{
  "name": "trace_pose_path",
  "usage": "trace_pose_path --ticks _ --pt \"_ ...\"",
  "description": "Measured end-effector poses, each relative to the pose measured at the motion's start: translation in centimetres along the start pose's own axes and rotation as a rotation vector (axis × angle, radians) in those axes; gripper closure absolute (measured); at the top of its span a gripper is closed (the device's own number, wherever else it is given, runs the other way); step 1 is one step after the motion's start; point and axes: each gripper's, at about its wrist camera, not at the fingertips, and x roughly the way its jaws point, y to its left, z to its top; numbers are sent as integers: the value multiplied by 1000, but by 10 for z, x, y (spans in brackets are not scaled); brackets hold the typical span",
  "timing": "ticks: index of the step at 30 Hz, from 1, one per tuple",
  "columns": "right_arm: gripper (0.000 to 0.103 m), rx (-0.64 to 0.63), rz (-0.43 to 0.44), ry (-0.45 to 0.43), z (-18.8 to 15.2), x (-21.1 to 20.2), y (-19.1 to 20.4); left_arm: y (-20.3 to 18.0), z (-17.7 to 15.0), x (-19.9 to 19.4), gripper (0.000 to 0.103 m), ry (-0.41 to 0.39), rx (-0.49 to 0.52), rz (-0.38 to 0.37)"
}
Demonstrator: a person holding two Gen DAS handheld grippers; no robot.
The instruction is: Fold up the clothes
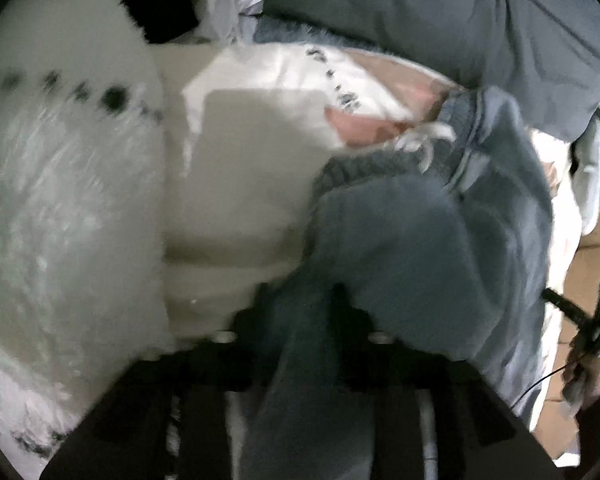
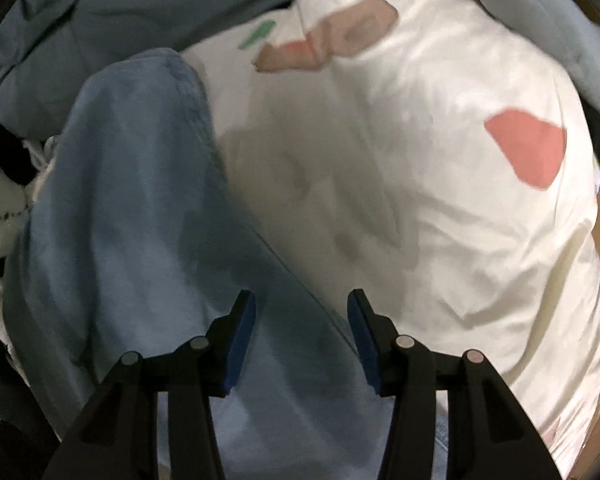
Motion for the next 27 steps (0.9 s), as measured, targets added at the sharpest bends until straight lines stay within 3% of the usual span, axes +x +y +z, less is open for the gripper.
trace_pose_path --ticks 5,10,12,14,16,18,25,27 --pt "58 -25 -14 37 -3 16 -3 1 -10 4 45 20 -35 -37" --pt "57 -45 -7 49 -8 23 -6 -11 -18 8 45 59 11 -52" --pt "67 -65 -15 52 -8 21 -5 -10 -20 11 45 81 -6 -82" --pt "92 -87 -27 54 -9 17 -3 -12 -25 10 45 91 -6 -104" --pt "96 -99 -35 46 -9 10 -2 -14 -30 9 47 100 3 -124" --pt "97 -111 -51 36 -10 0 -2 -19 -34 8 63 107 19 -152" --pt "98 -119 -141 27 -13 -31 -7 -34 -41 -4 79 71 56 -161" --pt "98 -104 -173 28 -16 -37 -13 -38 -42 -13 91 43 81 -155"
